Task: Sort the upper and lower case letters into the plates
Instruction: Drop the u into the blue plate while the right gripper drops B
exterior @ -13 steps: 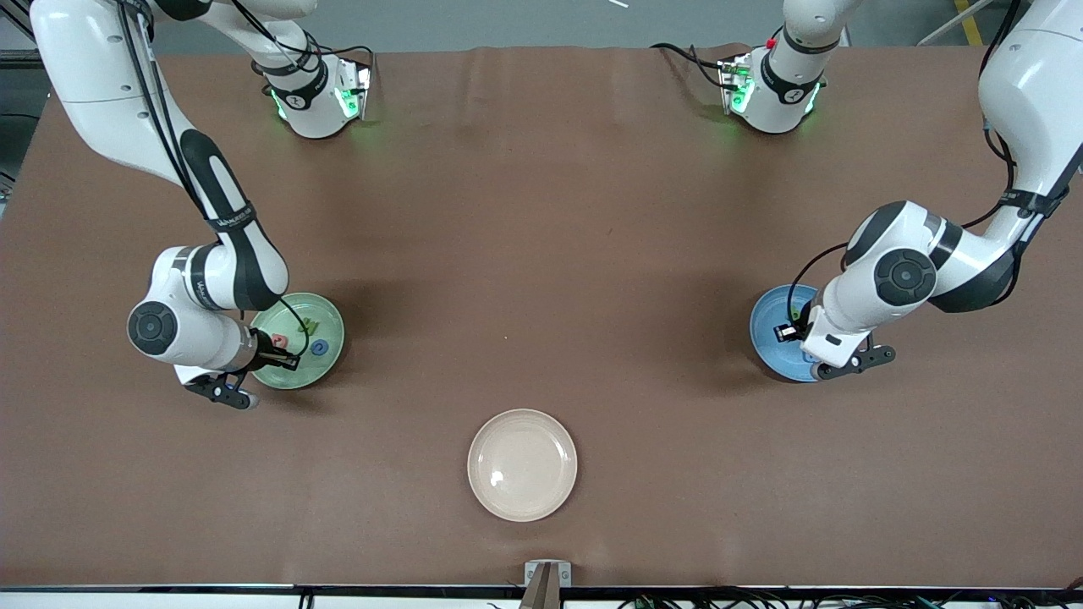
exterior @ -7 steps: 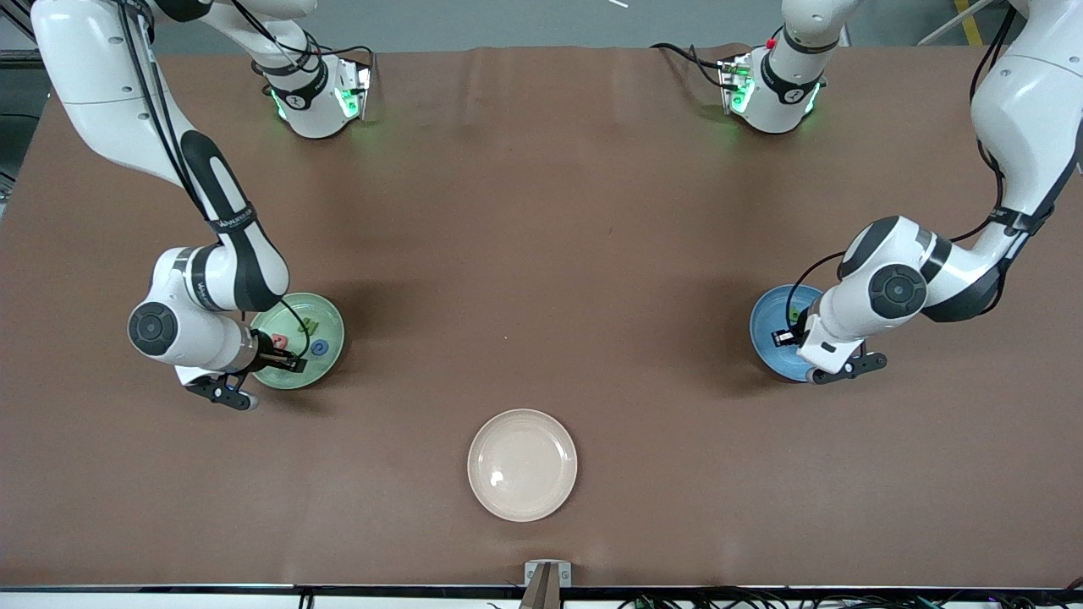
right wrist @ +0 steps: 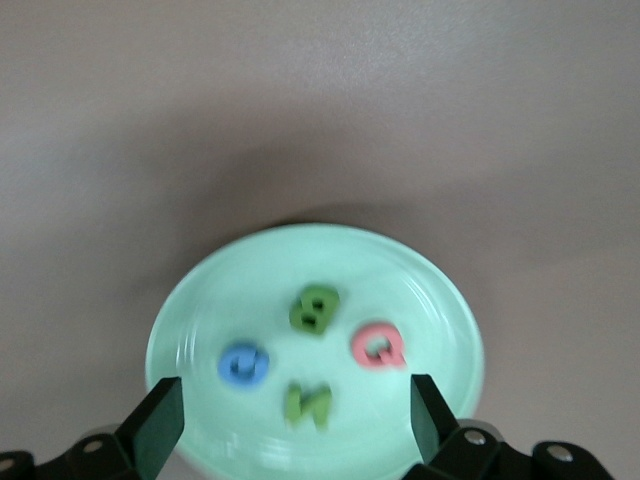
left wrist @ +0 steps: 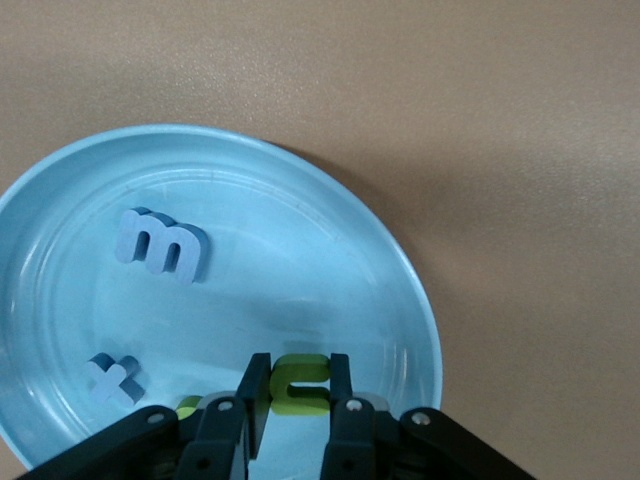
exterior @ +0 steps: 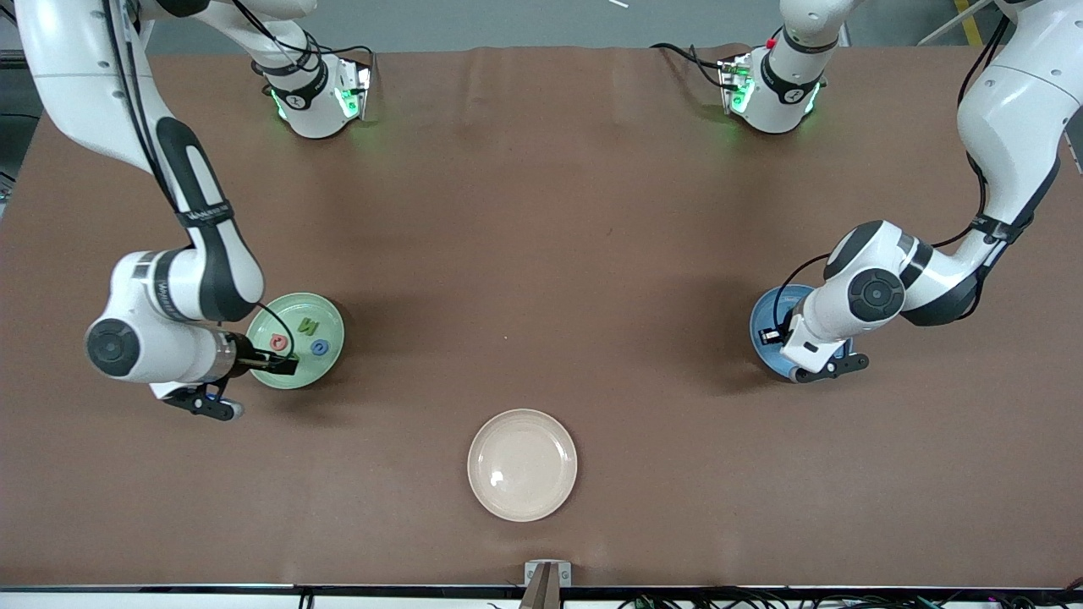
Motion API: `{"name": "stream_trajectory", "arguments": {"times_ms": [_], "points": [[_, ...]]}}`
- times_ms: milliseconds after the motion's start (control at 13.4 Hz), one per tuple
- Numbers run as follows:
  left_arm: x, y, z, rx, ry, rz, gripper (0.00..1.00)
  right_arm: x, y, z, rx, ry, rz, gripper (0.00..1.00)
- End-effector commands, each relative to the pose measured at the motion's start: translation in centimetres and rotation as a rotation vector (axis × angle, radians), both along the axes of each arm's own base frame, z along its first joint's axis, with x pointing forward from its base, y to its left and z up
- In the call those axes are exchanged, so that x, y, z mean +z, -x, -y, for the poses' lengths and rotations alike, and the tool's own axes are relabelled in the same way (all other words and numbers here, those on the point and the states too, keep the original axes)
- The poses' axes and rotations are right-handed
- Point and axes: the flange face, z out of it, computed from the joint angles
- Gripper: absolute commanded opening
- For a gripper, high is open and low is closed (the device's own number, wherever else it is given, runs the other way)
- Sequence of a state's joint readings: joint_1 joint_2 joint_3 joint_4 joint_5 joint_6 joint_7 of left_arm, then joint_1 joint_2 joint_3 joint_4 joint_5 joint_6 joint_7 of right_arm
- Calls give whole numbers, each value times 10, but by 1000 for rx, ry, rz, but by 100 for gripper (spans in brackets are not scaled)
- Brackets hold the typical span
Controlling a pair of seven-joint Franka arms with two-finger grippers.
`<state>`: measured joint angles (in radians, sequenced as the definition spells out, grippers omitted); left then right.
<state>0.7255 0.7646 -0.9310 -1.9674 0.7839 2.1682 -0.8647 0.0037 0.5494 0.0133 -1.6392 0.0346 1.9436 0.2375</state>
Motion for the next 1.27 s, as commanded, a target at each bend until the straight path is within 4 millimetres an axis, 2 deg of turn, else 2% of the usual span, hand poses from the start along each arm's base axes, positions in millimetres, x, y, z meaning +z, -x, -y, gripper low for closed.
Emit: {"name": "stream_trajectory", "arguments": {"times_ms": [0, 224, 374, 448, 523, 598, 672, 747, 971, 1195], "points": [[-7, 1, -4, -5, 1, 3, 20, 47, -1, 24, 86, -15, -12, 100], [-15, 0, -6, -2, -3, 7, 20, 92, 3, 38, 151, 33, -16, 100], [-16, 0, -6, -3, -5, 7, 20, 123, 0, 61, 187, 14, -24, 100], [-16, 0, -6, -3, -5, 7, 25, 136, 0, 67, 194, 7, -31, 100], [-15, -1, -6, -5, -5, 10, 48, 144, 3, 69, 180, 8, -51, 100], [-12, -2, -7, -4, -9, 15, 79, 155, 4, 69, 176, 6, -48, 100], [-7, -4, -8, -9, -14, 24, 92, 164, 5, 69, 172, 9, -38, 100], [-2, -7, -9, -14, -16, 34, 99, 171, 7, 68, 166, 6, -28, 100], [34, -18, -10, 4, -24, 81, 100, 183, 8, 55, 116, 16, -15, 100], [82, -29, -18, 49, 28, 119, 99, 213, 5, 35, 102, 54, -12, 100]]}}
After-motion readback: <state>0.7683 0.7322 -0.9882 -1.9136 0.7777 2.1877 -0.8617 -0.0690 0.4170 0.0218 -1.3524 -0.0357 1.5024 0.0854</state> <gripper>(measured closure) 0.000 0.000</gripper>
